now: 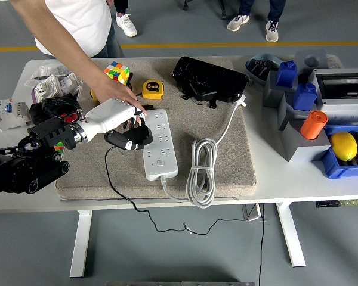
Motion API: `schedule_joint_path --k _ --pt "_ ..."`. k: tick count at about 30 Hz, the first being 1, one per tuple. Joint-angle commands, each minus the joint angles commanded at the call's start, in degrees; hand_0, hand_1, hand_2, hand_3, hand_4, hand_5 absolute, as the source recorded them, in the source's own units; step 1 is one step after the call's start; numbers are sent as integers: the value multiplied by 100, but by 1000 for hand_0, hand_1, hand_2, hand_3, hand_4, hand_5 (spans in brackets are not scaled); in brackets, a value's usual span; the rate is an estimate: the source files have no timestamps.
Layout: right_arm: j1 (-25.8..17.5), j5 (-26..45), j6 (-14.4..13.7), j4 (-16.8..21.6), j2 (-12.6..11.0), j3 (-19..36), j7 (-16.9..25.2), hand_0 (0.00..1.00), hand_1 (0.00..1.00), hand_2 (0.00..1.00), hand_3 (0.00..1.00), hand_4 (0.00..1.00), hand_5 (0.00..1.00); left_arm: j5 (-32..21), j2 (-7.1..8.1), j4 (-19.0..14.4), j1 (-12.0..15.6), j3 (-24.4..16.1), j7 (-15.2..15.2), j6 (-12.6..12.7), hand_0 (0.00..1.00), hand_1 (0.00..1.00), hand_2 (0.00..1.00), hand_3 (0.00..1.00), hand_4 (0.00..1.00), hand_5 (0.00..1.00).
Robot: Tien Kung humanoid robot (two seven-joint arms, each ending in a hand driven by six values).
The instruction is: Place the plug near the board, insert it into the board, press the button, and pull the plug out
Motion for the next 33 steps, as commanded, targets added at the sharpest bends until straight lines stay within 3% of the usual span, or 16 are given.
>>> schedule_joint_path --k 5,6,11,12,33 --pt "0 -3 1 1 0 3 1 703 705 688 581 998 556 29 -13 -1 -3 41 12 -1 386 398 395 524 828 135" --pt "1 -4 2 1 2 6 2 703 705 688 582 998 555 28 -14 -2 -1 41 10 0 438 446 446 530 831 136" --pt "-3 -5 2 -1 2 0 3 703 705 688 582 998 555 79 -18 -13 -2 37 35 -10 438 446 446 530 831 136" --pt "2 -4 2 -1 0 -3 2 703 705 688 582 998 555 87 -19 -9 -7 40 35 -8 483 473 491 536 832 137" --pt "11 -5 -2 1 8 13 10 703 706 688 582 998 555 74 -45 -12 -23 118 44 -29 493 482 490 535 830 127"
